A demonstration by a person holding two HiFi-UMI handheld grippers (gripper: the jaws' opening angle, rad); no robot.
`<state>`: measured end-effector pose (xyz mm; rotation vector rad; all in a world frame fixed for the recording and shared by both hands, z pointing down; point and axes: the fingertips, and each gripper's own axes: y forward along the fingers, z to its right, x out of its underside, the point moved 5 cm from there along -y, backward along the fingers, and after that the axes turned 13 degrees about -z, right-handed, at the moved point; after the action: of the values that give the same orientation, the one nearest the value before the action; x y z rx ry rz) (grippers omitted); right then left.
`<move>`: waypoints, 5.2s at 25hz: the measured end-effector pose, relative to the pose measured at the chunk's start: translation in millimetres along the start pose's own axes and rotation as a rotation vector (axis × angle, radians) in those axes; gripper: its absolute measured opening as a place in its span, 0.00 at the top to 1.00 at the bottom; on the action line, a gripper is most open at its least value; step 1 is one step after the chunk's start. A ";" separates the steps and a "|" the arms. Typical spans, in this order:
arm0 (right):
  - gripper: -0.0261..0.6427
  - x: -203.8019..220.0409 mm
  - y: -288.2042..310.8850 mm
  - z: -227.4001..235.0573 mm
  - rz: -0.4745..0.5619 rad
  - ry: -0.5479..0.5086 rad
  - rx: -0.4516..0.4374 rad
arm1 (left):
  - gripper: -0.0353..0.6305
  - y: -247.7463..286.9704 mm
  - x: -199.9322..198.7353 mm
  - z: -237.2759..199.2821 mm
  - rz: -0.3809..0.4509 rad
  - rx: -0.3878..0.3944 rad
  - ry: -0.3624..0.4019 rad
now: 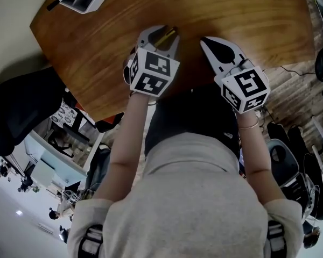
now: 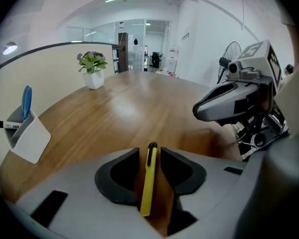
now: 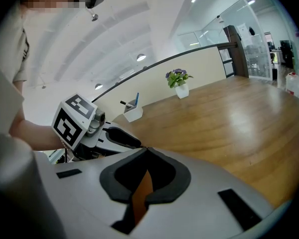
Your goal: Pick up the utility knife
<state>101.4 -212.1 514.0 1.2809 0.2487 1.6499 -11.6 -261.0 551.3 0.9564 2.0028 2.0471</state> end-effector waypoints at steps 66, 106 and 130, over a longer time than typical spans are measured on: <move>0.94 -137.5 -69.5 -101.2 0.245 -0.389 -0.052 | 0.85 -218.5 -24.9 -28.7 0.577 -0.085 -0.233; 0.94 -179.2 -77.8 -180.6 0.365 -0.583 -0.135 | 0.85 -286.7 -1.1 -24.8 0.878 -0.202 -0.252; 0.94 -163.2 -76.2 -165.0 0.341 -0.538 -0.114 | 0.85 -262.4 -6.8 -14.8 0.853 -0.133 -0.268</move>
<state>0.6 -239.6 293.2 1.6871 -0.4035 1.4950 -101.9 -246.7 304.8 2.1803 1.4085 2.1611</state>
